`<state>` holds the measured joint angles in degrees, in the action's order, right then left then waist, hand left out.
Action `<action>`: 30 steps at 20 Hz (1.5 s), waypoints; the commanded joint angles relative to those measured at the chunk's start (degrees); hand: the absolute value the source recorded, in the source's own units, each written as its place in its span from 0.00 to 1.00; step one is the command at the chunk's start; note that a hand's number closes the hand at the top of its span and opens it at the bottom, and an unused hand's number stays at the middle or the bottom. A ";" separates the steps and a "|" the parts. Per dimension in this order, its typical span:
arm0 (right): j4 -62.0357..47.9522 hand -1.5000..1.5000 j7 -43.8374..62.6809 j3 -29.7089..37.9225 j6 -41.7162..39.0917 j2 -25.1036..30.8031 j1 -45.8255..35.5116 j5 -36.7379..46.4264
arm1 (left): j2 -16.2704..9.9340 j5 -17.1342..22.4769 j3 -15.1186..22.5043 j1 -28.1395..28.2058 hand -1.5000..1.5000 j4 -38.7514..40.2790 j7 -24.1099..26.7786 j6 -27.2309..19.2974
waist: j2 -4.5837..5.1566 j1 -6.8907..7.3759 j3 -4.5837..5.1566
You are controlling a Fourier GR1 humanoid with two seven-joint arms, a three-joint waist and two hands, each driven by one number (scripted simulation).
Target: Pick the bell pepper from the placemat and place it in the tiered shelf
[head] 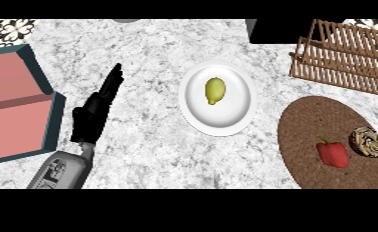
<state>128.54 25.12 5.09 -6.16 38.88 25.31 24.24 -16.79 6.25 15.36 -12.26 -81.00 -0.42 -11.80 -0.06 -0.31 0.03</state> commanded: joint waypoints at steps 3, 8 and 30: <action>0.11 0.00 -0.05 1.06 -3.92 -6.30 -1.82 5.28 | 2.19 -2.41 -1.88 0.73 0.50 0.00 -0.32 2.22 | 0.00 0.03 -0.03; -0.35 0.00 1.53 -0.21 -7.12 -9.60 -4.63 8.23 | 5.14 -6.56 -0.90 1.99 0.50 -1.03 0.32 0.49 | 0.03 0.12 -0.02; -11.19 0.00 -3.97 -1.59 -9.92 -22.00 -9.10 24.88 | 7.32 -9.42 -9.08 2.39 0.50 -3.58 -2.31 8.08 | 0.02 0.18 -0.03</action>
<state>118.57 21.61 4.10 -16.05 18.56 16.33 46.03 -9.69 -2.63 7.22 -10.08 -82.22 -1.17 -4.59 -0.02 -0.17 0.00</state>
